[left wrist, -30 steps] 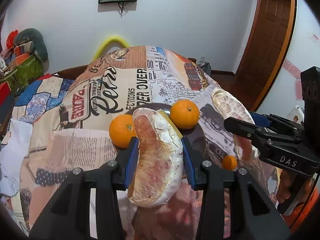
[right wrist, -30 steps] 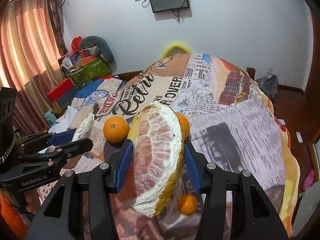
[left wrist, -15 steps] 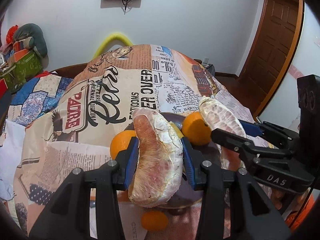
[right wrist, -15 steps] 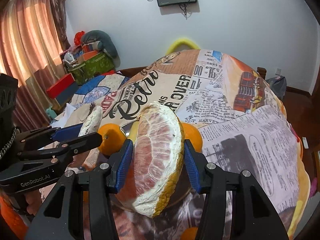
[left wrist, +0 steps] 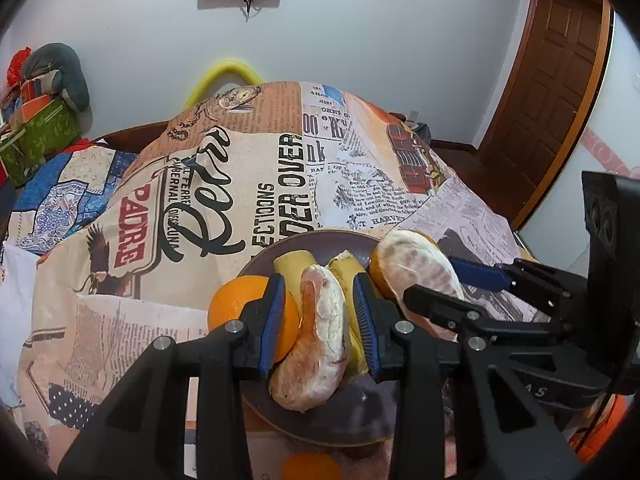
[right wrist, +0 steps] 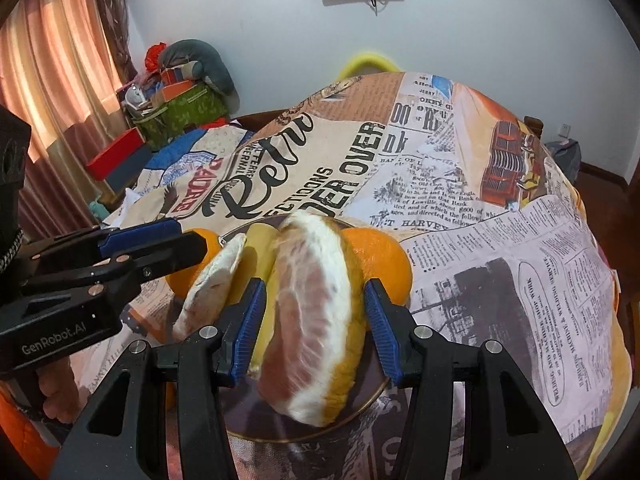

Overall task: Organize fruits
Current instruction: 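Lower both pomelo segments onto the grey plate and open both tools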

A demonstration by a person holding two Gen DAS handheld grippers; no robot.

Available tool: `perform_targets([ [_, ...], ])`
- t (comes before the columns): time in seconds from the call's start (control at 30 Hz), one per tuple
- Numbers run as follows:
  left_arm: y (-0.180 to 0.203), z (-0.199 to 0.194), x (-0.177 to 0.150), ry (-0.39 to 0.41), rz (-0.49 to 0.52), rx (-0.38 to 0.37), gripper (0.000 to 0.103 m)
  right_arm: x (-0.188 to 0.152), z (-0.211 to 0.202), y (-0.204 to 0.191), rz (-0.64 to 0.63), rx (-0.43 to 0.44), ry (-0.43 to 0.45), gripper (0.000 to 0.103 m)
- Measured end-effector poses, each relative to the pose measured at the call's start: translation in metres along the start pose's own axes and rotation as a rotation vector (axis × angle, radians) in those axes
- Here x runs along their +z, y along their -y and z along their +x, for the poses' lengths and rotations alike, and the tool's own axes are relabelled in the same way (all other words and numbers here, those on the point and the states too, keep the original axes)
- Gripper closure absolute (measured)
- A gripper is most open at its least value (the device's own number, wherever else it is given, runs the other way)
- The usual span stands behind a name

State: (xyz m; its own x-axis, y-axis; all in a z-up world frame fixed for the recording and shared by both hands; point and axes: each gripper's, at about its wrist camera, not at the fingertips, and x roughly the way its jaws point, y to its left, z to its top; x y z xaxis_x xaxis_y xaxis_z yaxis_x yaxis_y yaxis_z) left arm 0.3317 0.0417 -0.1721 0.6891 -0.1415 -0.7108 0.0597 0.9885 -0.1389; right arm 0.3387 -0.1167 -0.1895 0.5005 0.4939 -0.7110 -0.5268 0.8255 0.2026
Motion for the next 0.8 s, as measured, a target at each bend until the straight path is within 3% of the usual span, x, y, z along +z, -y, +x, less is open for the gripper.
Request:
perform_targets([
  [0.5,0.000,-0.047,-0.007,0.036,-0.021,0.034,0.068,-0.005,-0.050,-0.002,0.002,-0.023,0.057,0.054],
  [0.67,0.003,-0.069,-0.014,0.043,-0.017,0.043,0.063,-0.013,-0.078,0.001,0.019,-0.045,0.096,0.045],
  [0.8,0.008,-0.084,-0.024,0.042,0.005,0.045,0.061,-0.021,-0.092,0.001,0.007,-0.082,0.108,0.044],
])
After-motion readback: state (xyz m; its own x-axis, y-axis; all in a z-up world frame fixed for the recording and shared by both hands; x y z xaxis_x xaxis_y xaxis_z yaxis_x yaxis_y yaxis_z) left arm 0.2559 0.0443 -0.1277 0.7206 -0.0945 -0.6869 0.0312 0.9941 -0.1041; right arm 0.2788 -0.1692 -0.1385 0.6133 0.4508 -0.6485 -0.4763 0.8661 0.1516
